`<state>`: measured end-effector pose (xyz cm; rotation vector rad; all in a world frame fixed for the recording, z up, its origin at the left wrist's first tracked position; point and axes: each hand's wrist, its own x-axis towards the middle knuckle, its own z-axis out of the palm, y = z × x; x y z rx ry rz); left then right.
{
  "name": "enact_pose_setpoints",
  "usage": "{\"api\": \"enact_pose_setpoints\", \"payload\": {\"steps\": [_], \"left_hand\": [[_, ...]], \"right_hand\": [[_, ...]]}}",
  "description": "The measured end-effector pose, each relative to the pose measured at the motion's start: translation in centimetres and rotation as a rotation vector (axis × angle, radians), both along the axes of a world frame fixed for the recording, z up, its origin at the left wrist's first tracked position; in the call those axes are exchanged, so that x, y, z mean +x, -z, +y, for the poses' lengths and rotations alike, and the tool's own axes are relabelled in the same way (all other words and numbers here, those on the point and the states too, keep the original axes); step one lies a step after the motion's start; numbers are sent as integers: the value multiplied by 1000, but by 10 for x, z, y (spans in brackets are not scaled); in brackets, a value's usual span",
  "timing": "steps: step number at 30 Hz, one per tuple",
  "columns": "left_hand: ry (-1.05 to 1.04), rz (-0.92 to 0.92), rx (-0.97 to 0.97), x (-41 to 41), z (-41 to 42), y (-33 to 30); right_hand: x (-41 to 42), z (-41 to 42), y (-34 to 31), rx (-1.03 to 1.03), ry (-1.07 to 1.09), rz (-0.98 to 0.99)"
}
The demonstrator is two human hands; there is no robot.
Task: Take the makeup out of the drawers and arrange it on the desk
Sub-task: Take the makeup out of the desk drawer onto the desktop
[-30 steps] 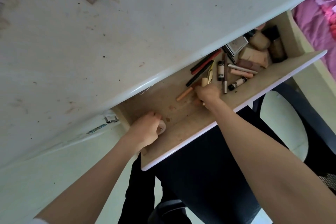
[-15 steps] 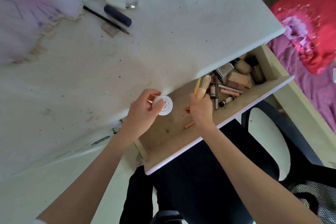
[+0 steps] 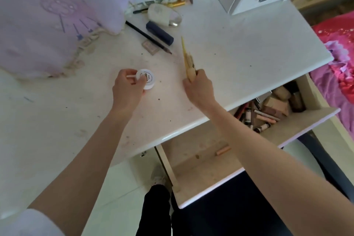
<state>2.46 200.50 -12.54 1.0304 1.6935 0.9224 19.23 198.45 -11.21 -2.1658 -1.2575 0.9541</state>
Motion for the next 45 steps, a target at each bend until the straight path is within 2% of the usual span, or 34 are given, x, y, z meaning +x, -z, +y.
{"api": "enact_pose_setpoints", "payload": {"steps": [4,9,12,15,19,23,25,30,35,38,41,45], "left_hand": [[-26,81,26,-9,35,4],[-59,50,64,-11,65,0],[71,-33,88,-10,67,0],[243,180,98,-10,52,9],[351,419,197,-6,15,16],[536,714,198,3,-21,23],[670,794,201,10,-38,23],[903,948,293,33,-91,23],[1036,872,604,65,-143,30],[1101,815,696,75,-151,43],[1119,864,614,79,-144,63],[1045,1014,356,83,-126,90]], "right_hand": [[-3,47,1,-32,30,-93],[-12,81,1,138,96,78],[-15,82,7,221,58,86],[-12,69,18,244,-43,-18],[-4,34,31,230,-119,-125],[9,-6,36,200,-275,-407],[16,-24,38,178,-375,-519],[32,-67,37,159,-470,-574],[54,-117,36,156,-473,-525],[69,-147,41,146,-458,-483],[85,-164,54,41,-480,-506],[103,-172,73,-83,-449,-478]]}}
